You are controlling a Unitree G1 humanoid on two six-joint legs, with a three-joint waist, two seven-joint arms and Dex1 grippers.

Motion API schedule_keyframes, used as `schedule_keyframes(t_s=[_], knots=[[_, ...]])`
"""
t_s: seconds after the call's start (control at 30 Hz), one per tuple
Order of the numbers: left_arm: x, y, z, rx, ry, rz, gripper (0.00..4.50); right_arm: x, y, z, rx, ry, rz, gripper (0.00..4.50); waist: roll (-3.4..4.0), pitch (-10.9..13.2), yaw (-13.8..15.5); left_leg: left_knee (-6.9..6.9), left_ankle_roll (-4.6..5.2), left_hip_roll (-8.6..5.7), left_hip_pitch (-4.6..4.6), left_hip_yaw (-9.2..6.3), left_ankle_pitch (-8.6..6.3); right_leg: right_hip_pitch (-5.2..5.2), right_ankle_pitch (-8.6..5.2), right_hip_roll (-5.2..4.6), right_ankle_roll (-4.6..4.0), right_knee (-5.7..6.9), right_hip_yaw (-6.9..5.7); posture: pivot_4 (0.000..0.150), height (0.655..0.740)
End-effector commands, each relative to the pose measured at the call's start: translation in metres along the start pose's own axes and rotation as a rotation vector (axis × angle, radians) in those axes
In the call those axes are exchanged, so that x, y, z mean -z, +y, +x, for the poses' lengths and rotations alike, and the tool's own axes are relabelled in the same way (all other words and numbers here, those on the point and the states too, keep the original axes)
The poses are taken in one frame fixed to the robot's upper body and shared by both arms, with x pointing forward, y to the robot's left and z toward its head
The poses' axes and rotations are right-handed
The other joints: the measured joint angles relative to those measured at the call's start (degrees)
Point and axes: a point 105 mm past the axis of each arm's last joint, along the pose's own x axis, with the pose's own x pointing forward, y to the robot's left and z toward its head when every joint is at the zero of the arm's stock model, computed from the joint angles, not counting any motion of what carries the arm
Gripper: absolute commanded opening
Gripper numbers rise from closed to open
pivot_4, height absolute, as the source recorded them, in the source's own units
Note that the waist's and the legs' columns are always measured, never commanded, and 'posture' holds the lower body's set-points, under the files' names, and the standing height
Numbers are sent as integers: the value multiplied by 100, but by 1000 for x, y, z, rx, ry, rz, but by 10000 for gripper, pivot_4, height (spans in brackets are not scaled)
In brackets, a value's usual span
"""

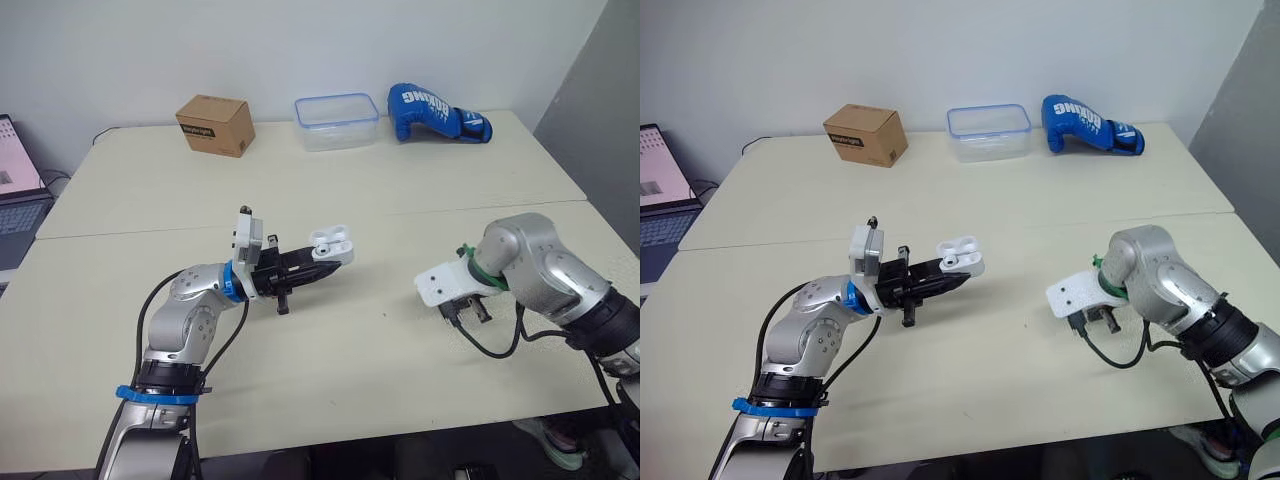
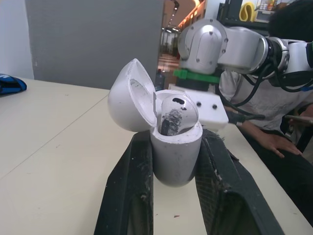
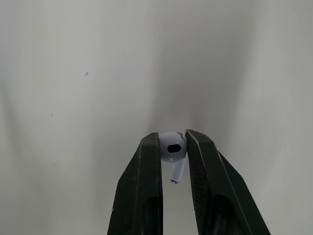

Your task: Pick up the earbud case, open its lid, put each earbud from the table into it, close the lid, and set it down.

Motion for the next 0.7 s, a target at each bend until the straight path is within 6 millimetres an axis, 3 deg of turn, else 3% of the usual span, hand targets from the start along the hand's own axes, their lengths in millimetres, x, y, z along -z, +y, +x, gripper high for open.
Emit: schedule_keyframes(t_s=[0.03, 0.17, 0.33, 0.5, 0.7], knots=[[-7, 0, 4, 27, -12, 39, 7527, -11, -7, -28, 74, -157, 140, 3565, 0, 0, 1, 0, 0, 0, -1, 0, 0, 0, 0, 0, 0, -1, 0, 1500, 7307], [-6, 3, 3, 33, -10, 34, 7527, -18, -9, -37, 142, -330, 348, 3565, 0, 0, 7, 1, 0, 0, -2, -4, 0, 1, 0, 0, 0, -1, -3, 1500, 7307], [-4, 6, 4, 52, -4, 29, 7527, -27, 10, -42, 135, -530, 586, 3565, 0, 0, 20, 1, 0, -4, -5, -5, 0, 0, 0, -3, 0, 0, -3, 1500, 7307], [-3, 8, 6, 68, -2, 23, 7527, -54, 19, -48, 173, -824, 736, 3565, -1, -1, 18, 2, 0, -2, -4, -9, 0, 0, 0, -1, -1, 8, -5, 1500, 7307], [-2, 8, 7, 79, 1, 21, 7527, -72, 11, -61, 305, -1141, 845, 3565, 0, -2, 10, 3, 0, -6, -2, -12, 0, -1, 1, -2, -1, 8, -2, 1500, 7307]])
